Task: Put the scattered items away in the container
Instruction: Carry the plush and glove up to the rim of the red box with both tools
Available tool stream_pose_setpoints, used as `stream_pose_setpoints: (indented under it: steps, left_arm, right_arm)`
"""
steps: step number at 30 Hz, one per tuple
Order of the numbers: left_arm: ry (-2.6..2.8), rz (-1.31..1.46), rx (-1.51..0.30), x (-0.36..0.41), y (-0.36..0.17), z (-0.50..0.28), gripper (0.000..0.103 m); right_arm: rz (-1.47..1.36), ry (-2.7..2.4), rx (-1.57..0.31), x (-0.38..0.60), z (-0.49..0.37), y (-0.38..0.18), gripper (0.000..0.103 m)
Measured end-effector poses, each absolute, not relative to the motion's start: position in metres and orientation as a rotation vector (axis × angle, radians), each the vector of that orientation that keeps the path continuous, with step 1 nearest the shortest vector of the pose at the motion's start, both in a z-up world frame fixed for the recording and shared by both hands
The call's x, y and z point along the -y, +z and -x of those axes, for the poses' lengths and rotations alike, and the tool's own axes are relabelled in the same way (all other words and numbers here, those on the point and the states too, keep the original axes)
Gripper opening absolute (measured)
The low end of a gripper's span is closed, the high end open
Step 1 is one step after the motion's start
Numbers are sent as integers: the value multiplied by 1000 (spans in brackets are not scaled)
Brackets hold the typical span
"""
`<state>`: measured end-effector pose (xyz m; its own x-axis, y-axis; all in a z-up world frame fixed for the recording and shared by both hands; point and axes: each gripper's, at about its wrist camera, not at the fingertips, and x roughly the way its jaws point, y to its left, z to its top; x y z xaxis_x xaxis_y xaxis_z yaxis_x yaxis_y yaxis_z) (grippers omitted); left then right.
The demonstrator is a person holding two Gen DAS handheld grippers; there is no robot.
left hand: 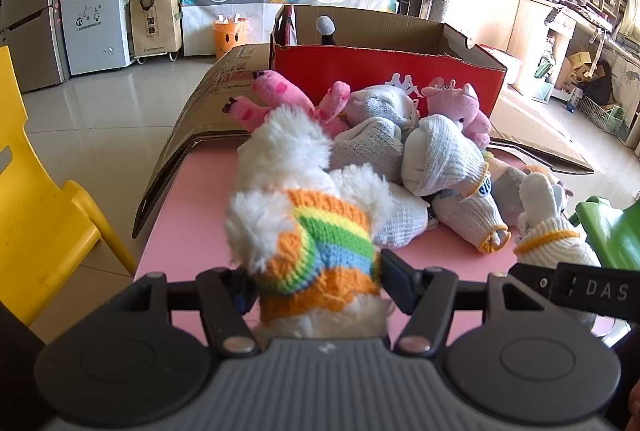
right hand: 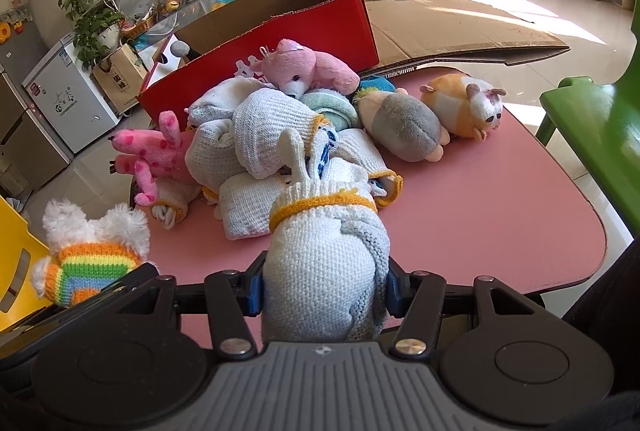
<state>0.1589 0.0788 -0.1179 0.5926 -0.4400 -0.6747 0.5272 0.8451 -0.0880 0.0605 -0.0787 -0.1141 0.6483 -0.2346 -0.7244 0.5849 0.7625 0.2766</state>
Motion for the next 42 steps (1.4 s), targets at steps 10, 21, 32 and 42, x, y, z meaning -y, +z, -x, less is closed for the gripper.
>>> stream_pose_setpoints:
  steps: [10, 21, 32, 42]
  left_arm:
    - [-574, -91, -725, -74, -111, -161, 61]
    - [-577, -64, -696, -69, -95, -169, 61]
    - [-576, -79, -750, -65, -110, -171, 61]
    - [-556, -128, -772, -65, -120, -166, 61]
  right_arm:
    - [-553, -489, -713, 82, -61, -111, 55]
    - [-540, -446, -651, 85, -64, -93, 55]
    - [-554, -484, -725, 87, -69, -115, 55]
    - [-571, -478, -753, 86, -67, -121, 55]
